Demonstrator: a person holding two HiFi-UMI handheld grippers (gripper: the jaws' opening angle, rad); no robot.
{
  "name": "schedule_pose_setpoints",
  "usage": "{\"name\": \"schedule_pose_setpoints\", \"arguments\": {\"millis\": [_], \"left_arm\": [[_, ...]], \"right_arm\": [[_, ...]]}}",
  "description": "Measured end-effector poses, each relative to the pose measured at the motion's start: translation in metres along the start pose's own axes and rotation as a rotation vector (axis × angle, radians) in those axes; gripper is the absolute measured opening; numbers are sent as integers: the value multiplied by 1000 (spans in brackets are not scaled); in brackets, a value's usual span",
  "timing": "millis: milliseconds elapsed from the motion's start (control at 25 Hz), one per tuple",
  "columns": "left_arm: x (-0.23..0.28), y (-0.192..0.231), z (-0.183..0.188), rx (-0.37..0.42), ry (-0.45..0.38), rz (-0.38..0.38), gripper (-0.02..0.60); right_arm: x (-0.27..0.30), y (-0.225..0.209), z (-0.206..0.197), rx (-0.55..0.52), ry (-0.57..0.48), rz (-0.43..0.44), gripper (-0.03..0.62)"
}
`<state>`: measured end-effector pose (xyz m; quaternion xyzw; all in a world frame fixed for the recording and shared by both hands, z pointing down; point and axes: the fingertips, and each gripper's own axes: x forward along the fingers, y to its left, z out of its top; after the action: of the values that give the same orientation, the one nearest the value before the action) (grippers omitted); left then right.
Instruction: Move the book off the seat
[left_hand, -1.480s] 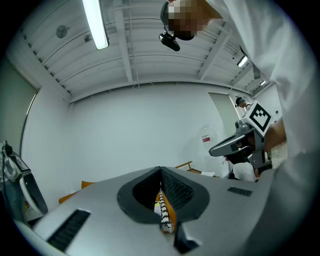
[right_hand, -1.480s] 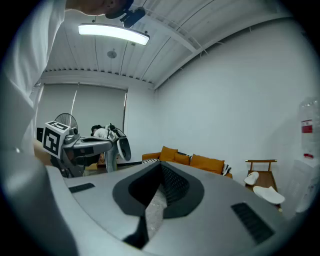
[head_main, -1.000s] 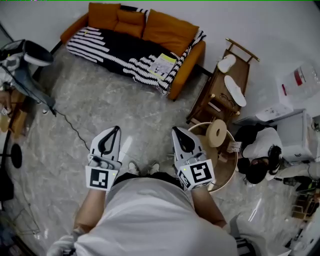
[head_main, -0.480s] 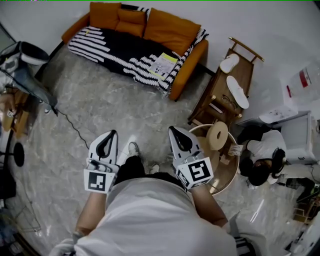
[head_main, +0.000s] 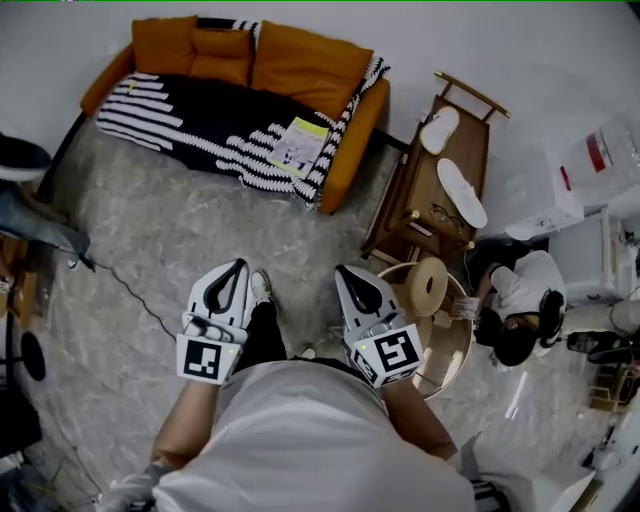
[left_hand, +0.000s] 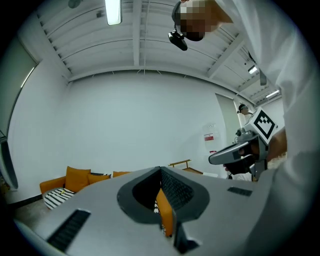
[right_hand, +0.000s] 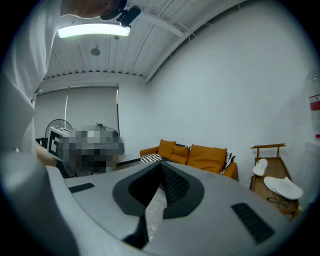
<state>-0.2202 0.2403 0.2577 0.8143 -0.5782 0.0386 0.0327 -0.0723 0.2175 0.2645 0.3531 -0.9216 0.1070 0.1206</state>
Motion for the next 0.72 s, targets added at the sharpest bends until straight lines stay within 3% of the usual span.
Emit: {"name": "schedule_pose_setpoints", "arguments": {"millis": [440, 720], "left_arm": [[112, 170, 6, -64, -33, -27, 17], [157, 201, -3, -92, -29, -104, 17]], "right_arm": [[178, -28, 75, -52, 58, -36, 20], [214, -45, 75, -16, 75, -106, 20]]}}
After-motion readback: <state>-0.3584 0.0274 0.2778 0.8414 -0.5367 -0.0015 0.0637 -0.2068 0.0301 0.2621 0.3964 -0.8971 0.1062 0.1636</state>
